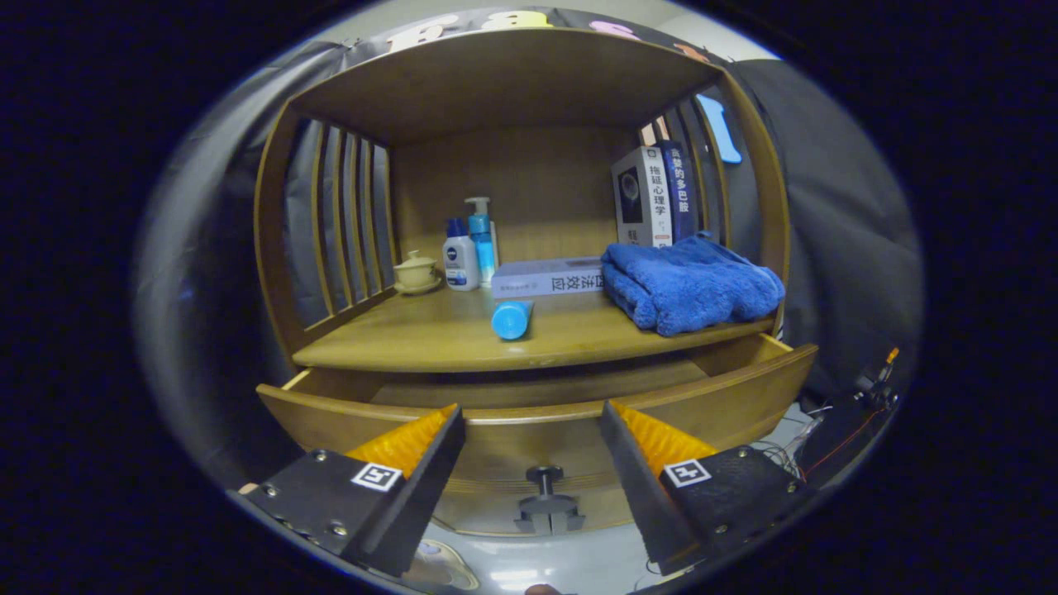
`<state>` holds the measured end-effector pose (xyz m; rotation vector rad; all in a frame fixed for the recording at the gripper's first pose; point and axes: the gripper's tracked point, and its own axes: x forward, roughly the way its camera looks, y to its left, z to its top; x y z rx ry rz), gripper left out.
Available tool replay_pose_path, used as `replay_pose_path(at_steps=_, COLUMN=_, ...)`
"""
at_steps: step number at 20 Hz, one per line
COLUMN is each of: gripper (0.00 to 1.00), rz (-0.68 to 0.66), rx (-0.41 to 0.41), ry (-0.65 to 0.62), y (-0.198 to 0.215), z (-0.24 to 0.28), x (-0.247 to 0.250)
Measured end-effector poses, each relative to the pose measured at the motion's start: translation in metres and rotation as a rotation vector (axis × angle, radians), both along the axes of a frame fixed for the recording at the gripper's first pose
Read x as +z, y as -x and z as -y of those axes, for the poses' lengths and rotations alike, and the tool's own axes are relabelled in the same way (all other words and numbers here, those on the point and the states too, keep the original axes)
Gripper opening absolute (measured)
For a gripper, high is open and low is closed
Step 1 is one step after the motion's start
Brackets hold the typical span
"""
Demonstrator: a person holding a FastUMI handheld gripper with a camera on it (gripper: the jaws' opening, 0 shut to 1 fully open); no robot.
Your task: Pull open the drawer, take out the items inside it, and place them on the countertop above the cabinet.
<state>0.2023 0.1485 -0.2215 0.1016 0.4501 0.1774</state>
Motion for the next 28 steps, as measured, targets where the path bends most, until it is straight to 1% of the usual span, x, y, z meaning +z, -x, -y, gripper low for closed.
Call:
replay_pose_path(at_steps=6, gripper=0.99, rz=0.001, rx=0.002, ry=0.003, y=-0.027, z=-0.007, x=-0.005)
replay_pose_path(at_steps=12, gripper=0.99, rz=0.001, rx=0.007, ry=0.007, y=-0.042, z=-0.009, x=-0.007)
replay_pose_path(at_steps=28, gripper=1.00, rz=0.017, rx=0.009, ry=0.003, y=-0.044, z=-0.009, x=-0.007)
